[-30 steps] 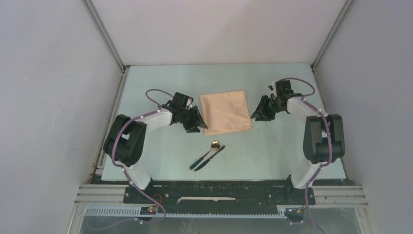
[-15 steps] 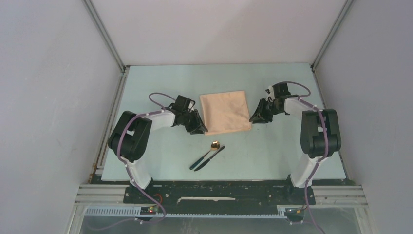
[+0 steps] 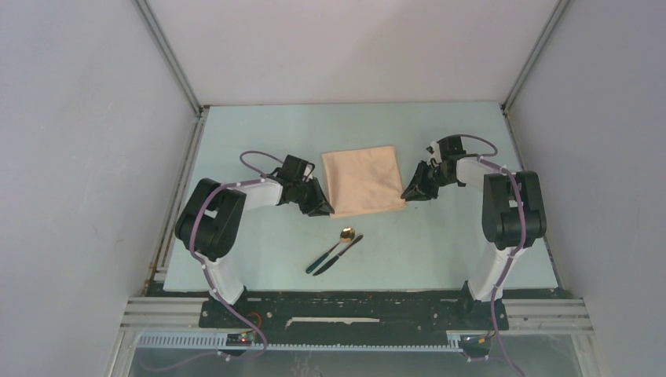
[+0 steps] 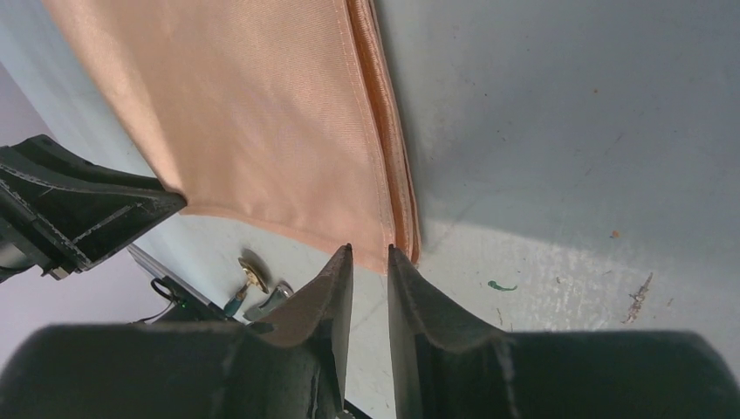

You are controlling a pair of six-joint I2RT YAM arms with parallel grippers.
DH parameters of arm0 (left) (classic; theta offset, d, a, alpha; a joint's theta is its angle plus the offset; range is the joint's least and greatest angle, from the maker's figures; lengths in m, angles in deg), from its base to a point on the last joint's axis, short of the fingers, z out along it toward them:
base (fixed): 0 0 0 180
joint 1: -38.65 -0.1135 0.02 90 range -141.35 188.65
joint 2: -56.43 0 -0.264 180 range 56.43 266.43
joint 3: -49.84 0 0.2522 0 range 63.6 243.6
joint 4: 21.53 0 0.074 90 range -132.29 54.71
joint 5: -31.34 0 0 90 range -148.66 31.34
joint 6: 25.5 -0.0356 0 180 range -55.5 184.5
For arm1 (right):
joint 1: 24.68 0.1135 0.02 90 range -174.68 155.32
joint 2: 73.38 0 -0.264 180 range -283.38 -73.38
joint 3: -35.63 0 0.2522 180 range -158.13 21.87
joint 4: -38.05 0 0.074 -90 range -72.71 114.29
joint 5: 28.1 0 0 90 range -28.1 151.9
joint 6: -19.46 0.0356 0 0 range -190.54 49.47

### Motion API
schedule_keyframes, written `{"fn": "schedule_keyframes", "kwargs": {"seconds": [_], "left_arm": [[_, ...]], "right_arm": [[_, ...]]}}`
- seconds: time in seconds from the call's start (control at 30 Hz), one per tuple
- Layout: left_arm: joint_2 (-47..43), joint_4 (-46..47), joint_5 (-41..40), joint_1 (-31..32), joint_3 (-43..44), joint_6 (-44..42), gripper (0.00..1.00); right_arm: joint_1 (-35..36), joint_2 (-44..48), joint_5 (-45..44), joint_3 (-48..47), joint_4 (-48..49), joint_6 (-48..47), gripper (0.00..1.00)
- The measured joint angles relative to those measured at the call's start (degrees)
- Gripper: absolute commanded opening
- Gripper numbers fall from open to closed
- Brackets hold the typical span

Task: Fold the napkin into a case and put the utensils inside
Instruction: Pick up the top corner of the square-folded napkin from the center of the board.

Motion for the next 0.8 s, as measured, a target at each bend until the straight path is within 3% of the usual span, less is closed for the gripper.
{"fn": "schedule_keyframes", "kwargs": {"seconds": [0.8], "left_arm": [[0.04,0.37,0.09,0.0,-0.13,0.15,0.25]], "right_arm": [[0.81,-0.76,0.83,1.07,0.92,-0.02,0.35]]}}
